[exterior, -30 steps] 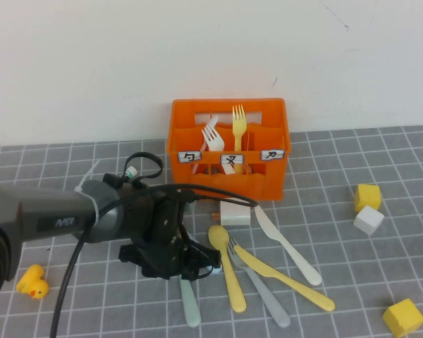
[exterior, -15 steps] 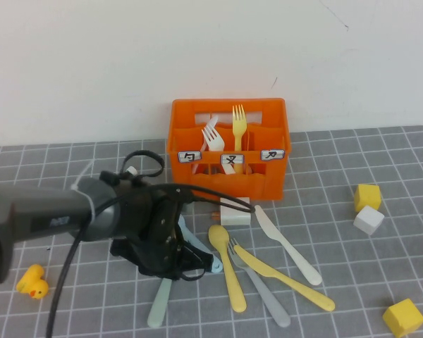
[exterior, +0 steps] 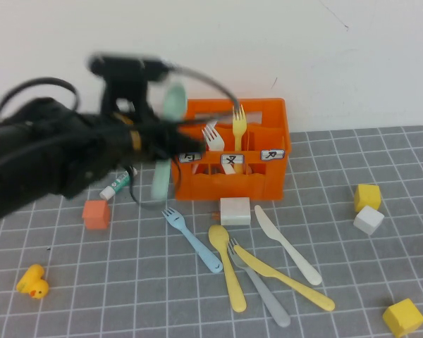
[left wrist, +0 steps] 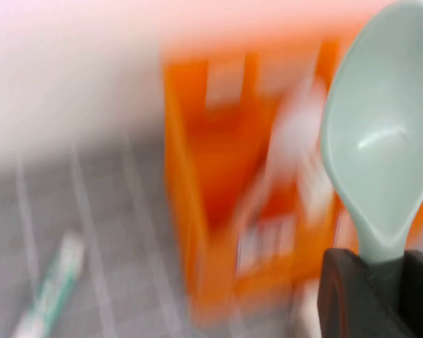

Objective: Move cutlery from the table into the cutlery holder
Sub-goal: Place the spoon on the box

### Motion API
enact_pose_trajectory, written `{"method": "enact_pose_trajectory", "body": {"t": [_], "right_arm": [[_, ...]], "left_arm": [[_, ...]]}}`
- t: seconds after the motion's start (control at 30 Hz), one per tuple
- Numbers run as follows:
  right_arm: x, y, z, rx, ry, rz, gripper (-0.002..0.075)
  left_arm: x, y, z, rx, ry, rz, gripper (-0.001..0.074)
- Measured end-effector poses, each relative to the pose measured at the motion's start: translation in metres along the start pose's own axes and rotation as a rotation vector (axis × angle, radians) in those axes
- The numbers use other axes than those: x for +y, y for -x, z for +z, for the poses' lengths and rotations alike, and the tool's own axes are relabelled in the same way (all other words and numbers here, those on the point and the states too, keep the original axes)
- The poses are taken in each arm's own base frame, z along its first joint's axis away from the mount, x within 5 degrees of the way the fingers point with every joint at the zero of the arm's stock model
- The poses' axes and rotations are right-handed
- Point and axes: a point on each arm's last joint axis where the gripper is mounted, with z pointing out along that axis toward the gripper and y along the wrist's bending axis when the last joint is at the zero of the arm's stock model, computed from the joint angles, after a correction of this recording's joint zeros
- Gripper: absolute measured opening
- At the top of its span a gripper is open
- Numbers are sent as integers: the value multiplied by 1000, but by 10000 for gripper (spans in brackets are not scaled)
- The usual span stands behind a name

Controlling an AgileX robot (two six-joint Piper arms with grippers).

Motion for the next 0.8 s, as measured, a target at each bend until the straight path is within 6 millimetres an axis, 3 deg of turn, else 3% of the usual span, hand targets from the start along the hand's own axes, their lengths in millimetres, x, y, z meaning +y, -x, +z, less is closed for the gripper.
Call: {"method": "enact_pose_trajectory", "body": {"t": [0.13,0.3,0.57,0.8], "right_arm": [[1,2,0,-21,11,-1,-2],[2,4,0,-45,25,-13,-2],[5,5,0,-51,53,-46,-2],[6,5,0,-52,60,-52,-2]], "left_arm": [[17,27,0,-240,-83,-81,103],[41,35,29,-408,-174,-130,103],[46,14,84,-588,-354,-100,103],[50,-10,115,-634,-301,128,103]]}}
